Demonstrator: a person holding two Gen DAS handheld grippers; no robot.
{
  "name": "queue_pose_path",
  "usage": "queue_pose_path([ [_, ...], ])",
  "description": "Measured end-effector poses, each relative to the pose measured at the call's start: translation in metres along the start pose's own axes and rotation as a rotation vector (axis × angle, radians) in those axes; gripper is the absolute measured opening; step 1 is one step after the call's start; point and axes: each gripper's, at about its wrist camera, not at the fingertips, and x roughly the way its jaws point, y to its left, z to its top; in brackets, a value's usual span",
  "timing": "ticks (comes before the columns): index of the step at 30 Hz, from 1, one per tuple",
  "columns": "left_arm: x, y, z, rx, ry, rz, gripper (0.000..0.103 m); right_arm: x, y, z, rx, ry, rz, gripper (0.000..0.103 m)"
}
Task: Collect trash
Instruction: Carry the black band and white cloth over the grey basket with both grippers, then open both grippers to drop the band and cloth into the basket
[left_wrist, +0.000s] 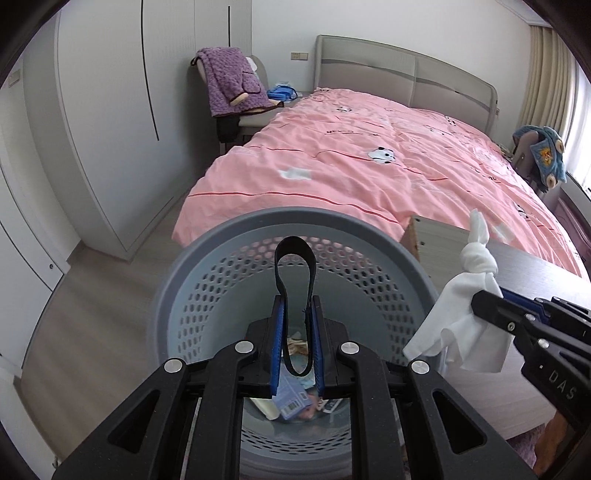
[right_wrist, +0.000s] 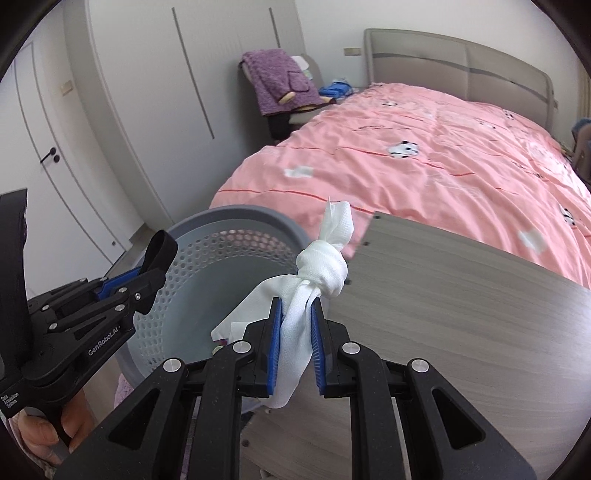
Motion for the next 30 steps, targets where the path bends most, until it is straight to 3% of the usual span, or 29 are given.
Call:
queue_pose_path([
  [16, 0.019, 0.025, 0.007, -0.038, 0.041, 0.043, 0.016, 0.033, 0.034, 0.008, -0.082, 0.045, 0.076, 0.018],
  [22, 0.018, 0.026, 0.007, -0.045, 0.034, 0.053, 0.038, 0.034, 0.035, 0.01, -0.088, 0.047, 0.07, 0.023],
  [24, 0.015, 0.026, 0.007, -0.046, 0.028, 0.059, 0.051, 0.032, 0.036, 0.011, -0.092, 0.036, 0.062, 0.041],
  [26, 0.012, 0.028, 0.007, -0.053, 0.019, 0.066, 0.055, 0.029, 0.036, 0.011, -0.093, 0.022, 0.06, 0.047],
  [30, 0.01, 0.029, 0.007, -0.058, 0.02, 0.079, 0.063, 0.028, 0.035, 0.012, -0.087, 0.025, 0.058, 0.047],
])
